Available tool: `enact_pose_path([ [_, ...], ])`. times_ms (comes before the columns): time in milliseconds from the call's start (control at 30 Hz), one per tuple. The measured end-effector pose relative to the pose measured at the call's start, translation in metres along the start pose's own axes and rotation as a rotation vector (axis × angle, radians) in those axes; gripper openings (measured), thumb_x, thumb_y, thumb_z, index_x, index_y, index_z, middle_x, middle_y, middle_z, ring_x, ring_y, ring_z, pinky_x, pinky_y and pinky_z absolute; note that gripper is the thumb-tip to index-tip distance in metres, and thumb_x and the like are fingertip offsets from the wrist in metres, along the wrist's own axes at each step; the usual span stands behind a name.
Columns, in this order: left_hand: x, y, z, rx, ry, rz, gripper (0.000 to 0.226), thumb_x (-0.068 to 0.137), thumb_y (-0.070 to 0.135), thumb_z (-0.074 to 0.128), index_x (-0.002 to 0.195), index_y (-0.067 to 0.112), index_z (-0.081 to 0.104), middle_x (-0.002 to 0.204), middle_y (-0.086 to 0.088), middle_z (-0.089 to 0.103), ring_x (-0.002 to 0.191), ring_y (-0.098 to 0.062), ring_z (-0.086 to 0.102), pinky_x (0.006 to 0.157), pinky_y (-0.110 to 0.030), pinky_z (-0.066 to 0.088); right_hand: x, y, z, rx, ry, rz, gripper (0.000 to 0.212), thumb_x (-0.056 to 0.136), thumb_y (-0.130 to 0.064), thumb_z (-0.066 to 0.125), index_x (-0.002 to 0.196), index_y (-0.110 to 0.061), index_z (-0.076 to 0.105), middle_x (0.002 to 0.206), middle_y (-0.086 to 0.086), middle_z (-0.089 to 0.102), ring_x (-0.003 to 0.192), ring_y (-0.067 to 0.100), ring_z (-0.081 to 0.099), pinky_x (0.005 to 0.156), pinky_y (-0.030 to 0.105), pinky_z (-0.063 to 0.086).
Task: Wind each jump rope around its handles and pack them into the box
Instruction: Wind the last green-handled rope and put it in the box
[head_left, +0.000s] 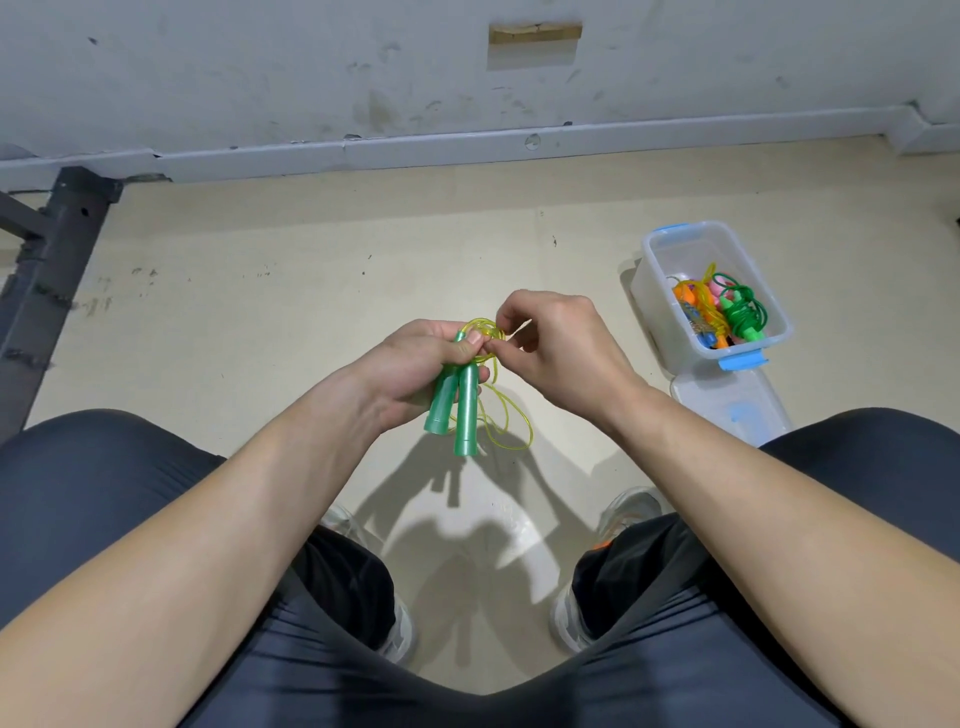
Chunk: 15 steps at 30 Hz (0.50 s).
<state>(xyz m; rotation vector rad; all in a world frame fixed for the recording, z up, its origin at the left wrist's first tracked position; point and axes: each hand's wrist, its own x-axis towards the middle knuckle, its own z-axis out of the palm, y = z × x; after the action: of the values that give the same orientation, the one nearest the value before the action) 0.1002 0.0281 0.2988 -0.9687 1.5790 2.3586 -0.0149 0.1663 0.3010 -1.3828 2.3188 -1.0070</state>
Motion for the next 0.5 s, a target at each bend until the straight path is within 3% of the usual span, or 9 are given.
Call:
enact_pose_path([
  [100, 0.002, -0.002, -0.002, -0.007, -0.011, 0.011, 0.016, 0.104, 0.013, 0.052, 0.102, 0.004, 0.066, 0.085, -0.006, 0.061, 0.069, -0.016, 0.063, 0.074, -0.030, 0.051, -0.001, 0.002, 0.000, -0.002, 0.025, -0.091, 0.009, 0.088, -0.018, 0.071, 0.091, -0.017, 0.062, 0.085, -0.005, 0.063, 0.076, 0.012, 0.063, 0.070, 0.037, 0.055],
  [267, 0.003, -0.002, -0.003, 0.083, 0.041, 0.049, 0.017, 0.104, 0.011, 0.053, 0.106, 0.002, 0.068, 0.091, -0.005, 0.065, 0.067, -0.014, 0.066, 0.069, -0.026, 0.055, 0.002, 0.007, 0.002, -0.086, 0.010, -0.048, 0.008, 0.088, -0.031, 0.070, 0.090, -0.025, 0.065, 0.092, -0.014, 0.057, 0.085, 0.011, 0.061, 0.070, 0.038, 0.054],
  [367, 0.003, -0.008, 0.000, 0.237, 0.102, 0.119, 0.017, 0.104, 0.011, 0.054, 0.109, 0.004, 0.069, 0.091, -0.005, 0.068, 0.066, -0.014, 0.066, 0.068, -0.025, 0.054, 0.005, 0.010, 0.003, -0.031, -0.060, 0.024, 0.011, 0.086, -0.028, 0.073, 0.086, -0.022, 0.063, 0.094, -0.007, 0.054, 0.087, 0.014, 0.057, 0.071, 0.033, 0.051],
  [433, 0.004, -0.012, 0.001, 0.312, 0.147, 0.166, 0.012, 0.103, 0.012, 0.057, 0.112, 0.012, 0.064, 0.092, -0.006, 0.068, 0.066, -0.016, 0.065, 0.068, -0.027, 0.053, 0.006, 0.010, 0.001, 0.059, -0.106, 0.094, 0.014, 0.084, -0.025, 0.075, 0.081, -0.022, 0.062, 0.093, -0.003, 0.057, 0.086, 0.016, 0.059, 0.073, 0.029, 0.049],
  [500, 0.003, -0.014, 0.001, 0.324, 0.176, 0.191, 0.020, 0.101, 0.012, 0.060, 0.117, 0.023, 0.056, 0.101, -0.010, 0.065, 0.066, -0.016, 0.067, 0.068, -0.028, 0.054, 0.008, 0.011, 0.000, 0.145, -0.155, 0.209, 0.016, 0.083, -0.023, 0.076, 0.076, -0.021, 0.061, 0.087, -0.003, 0.059, 0.079, 0.014, 0.059, 0.069, 0.026, 0.046],
])
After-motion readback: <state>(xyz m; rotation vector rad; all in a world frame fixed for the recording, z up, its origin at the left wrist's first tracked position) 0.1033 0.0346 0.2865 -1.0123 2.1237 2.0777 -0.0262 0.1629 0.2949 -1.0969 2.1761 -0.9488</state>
